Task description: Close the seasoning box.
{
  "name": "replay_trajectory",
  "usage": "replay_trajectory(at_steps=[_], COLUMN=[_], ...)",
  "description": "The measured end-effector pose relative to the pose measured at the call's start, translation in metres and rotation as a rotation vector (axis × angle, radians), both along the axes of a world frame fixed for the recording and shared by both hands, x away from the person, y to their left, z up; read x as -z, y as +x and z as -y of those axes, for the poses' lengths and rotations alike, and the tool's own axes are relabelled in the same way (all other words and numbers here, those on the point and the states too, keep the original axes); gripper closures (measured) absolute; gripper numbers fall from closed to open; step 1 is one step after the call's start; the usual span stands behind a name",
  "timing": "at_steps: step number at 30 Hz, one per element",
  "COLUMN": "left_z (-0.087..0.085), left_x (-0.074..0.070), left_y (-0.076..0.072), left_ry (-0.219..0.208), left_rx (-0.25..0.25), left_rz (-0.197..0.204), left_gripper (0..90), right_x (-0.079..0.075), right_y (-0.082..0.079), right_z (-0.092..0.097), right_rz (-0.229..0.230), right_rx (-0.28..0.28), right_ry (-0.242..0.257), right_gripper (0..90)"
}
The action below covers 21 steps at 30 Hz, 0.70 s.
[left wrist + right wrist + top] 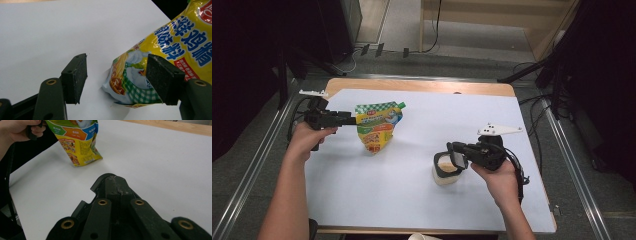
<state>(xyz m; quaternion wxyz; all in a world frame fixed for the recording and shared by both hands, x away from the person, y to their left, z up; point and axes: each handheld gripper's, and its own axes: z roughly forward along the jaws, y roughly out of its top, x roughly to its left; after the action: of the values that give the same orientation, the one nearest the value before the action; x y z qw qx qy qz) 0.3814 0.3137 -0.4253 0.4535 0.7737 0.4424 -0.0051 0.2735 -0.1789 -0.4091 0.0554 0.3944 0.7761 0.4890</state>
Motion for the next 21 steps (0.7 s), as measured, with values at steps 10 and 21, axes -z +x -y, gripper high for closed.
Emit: replay_trajectory(at_steps=[10,21], left_z=[0.000,0.000], left_x=[0.001,0.002], left_y=[0.001,0.001], left_ry=[-0.004,-0.006], left_rx=[-0.002,0.002], left_rz=[-0.001,-0.001], left_gripper=[34.3,34.2], right_x=[0.010,0.027], right_y=[-0.002,-0.002], right_z=[-0.018,-0.036], right_rz=[0.002,-0.009], right_rx=[-0.062,-0.120], right_ry=[-0.025,-0.099], right_gripper=[90.0,90.0])
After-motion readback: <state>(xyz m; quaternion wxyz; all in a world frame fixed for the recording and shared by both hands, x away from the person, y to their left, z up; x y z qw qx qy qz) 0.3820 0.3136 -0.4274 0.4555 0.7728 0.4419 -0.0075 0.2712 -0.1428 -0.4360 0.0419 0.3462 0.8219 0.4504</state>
